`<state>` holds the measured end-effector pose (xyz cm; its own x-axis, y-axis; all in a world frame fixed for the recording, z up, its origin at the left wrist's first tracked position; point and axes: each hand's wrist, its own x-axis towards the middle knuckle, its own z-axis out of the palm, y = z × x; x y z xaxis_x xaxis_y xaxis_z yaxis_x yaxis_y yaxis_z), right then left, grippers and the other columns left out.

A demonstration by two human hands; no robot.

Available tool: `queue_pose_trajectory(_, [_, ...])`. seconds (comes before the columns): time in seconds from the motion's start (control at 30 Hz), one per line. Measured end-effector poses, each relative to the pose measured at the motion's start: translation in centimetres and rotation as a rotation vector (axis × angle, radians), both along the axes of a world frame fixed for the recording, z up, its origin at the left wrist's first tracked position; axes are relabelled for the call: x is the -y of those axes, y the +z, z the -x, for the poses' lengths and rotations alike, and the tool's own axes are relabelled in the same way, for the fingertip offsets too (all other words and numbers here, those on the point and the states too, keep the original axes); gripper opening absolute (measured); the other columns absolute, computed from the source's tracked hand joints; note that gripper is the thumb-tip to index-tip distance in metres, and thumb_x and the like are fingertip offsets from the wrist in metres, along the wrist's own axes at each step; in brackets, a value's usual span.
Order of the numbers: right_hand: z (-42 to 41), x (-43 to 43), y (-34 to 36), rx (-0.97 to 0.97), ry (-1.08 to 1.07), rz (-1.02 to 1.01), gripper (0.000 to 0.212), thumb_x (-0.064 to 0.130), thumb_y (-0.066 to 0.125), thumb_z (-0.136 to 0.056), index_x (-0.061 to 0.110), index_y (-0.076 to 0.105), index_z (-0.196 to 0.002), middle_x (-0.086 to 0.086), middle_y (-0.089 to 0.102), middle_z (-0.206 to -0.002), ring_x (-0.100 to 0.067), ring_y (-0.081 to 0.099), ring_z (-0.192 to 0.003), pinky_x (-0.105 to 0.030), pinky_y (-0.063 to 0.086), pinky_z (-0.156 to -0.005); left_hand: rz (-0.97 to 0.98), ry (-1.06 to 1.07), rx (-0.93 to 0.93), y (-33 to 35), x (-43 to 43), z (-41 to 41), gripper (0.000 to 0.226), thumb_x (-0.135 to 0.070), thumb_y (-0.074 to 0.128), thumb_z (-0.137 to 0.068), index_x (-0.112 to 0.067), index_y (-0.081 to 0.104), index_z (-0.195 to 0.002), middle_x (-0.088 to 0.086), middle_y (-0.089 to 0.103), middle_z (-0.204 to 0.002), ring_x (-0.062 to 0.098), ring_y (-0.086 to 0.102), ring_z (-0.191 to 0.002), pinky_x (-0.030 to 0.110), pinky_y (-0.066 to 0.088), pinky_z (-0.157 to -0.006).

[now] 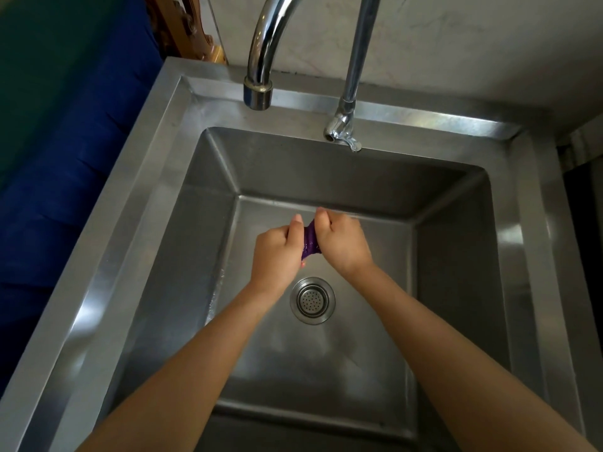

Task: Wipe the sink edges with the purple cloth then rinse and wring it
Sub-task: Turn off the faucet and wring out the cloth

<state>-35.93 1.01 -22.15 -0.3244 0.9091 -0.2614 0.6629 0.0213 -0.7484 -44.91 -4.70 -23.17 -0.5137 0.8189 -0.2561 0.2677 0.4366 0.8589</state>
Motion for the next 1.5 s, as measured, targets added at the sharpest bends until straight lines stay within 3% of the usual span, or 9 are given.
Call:
queue_pose_trajectory(0.13, [-0.6, 0.4, -0.8, -0.070, -0.037, 0.245, 0.040, 0.021, 0.035, -0.092, 0.010, 0.047, -0.056, -0.009, 0.050, -0.056, -0.023, 0.045, -0.056, -0.031, 0.038, -0.058, -0.013, -0.092, -0.124, -0.5, 0.7, -0.3, 0.061, -0.035, 0.036, -0.096, -0.003, 0.052, -0.047, 0.006, 0.049, -0.039, 0.019, 0.053, -0.046, 0.025, 0.037, -0.052])
queue_pose_trajectory(0.27, [-1.1, -0.1, -0.4, -0.120, -0.048, 0.387, 0.041, 0.021, 0.033, -0.092, 0.015, 0.041, -0.052, -0.001, 0.039, -0.043, -0.014, 0.031, -0.038, -0.021, 0.027, -0.043, -0.032, -0.171, -0.176, -0.4, 0.2, -0.1, 0.056, -0.043, 0.027, -0.086, -0.016, 0.047, -0.041, -0.002, 0.047, -0.036, 0.008, 0.049, -0.042, 0.021, 0.036, -0.052])
queue_pose_trajectory(0.37, [-1.3, -0.1, -0.5, -0.161, -0.043, 0.464, 0.039, 0.020, 0.031, -0.092, 0.014, 0.038, -0.054, 0.005, 0.034, -0.032, -0.010, 0.026, -0.030, -0.018, 0.022, -0.041, -0.050, -0.237, -0.230, -0.1, -0.3, 0.3, 0.058, -0.043, 0.027, -0.085, -0.007, 0.054, -0.049, 0.013, 0.058, -0.046, 0.027, 0.057, -0.053, 0.034, 0.043, -0.059])
queue_pose_trajectory(0.53, [-1.3, 0.0, -1.1, -0.261, -0.098, 0.599, 0.036, 0.019, 0.029, -0.092, 0.015, 0.033, -0.057, 0.003, 0.027, -0.034, -0.011, 0.019, -0.032, -0.014, 0.015, -0.040, -0.060, -0.348, -0.335, 0.1, -0.6, 0.7, 0.060, -0.040, 0.028, -0.086, 0.002, 0.061, -0.058, 0.025, 0.063, -0.058, 0.038, 0.061, -0.062, 0.043, 0.048, -0.064])
queue_pose_trajectory(0.63, [-1.6, 0.3, -1.6, -0.356, -0.101, 0.687, 0.033, 0.020, 0.027, -0.092, 0.015, 0.034, -0.060, 0.002, 0.026, -0.036, -0.010, 0.019, -0.032, -0.014, 0.016, -0.037, -0.093, -0.426, -0.386, 0.4, -0.8, 1.1, 0.058, -0.037, 0.029, -0.088, 0.001, 0.060, -0.056, 0.023, 0.062, -0.055, 0.038, 0.059, -0.059, 0.040, 0.046, -0.059])
queue_pose_trajectory(0.8, [-1.5, 0.5, -2.1, -0.454, -0.184, 0.799, 0.032, 0.023, 0.026, -0.092, 0.016, 0.033, -0.062, 0.002, 0.025, -0.037, -0.009, 0.018, -0.032, -0.012, 0.016, -0.035, -0.165, -0.519, -0.527, 0.2, -1.0, 1.5, 0.061, -0.039, 0.030, -0.090, 0.001, 0.056, -0.052, 0.021, 0.056, -0.048, 0.037, 0.053, -0.048, 0.028, 0.029, -0.052])
queue_pose_trajectory(1.0, [-1.2, 1.0, -2.7, -0.504, -0.285, 0.979, 0.037, 0.032, 0.024, -0.094, 0.017, 0.032, -0.060, 0.003, 0.024, -0.036, -0.008, 0.018, -0.029, -0.011, 0.015, -0.033, -0.159, -0.667, -0.654, 0.3, -1.7, 2.0, 0.070, -0.045, 0.014, -0.084, 0.000, 0.062, -0.059, 0.023, 0.063, -0.058, 0.039, 0.059, -0.057, 0.033, 0.036, -0.055])
queue_pose_trajectory(1.2, [-1.1, 1.0, -3.2, -0.495, -0.259, 1.025, 0.041, 0.035, 0.022, -0.095, 0.015, 0.032, -0.061, 0.003, 0.026, -0.035, -0.008, 0.018, -0.028, -0.011, 0.015, -0.032, -0.208, -0.741, -0.710, -0.2, -2.0, 2.5, 0.074, -0.047, 0.010, -0.082, -0.001, 0.064, -0.064, 0.021, 0.066, -0.062, 0.039, 0.061, -0.062, 0.030, 0.030, -0.057])
queue_pose_trajectory(1.5, [-1.0, -0.3, -3.1, -0.443, -0.227, 0.979, 0.039, 0.034, 0.024, -0.095, 0.016, 0.035, -0.062, 0.002, 0.027, -0.036, -0.008, 0.019, -0.028, -0.010, 0.015, -0.031, -0.182, -0.745, -0.716, 0.8, -2.8, 2.3, 0.061, -0.037, 0.024, -0.088, 0.004, 0.067, -0.072, 0.028, 0.067, -0.073, 0.043, 0.062, -0.071, 0.038, 0.040, -0.061])
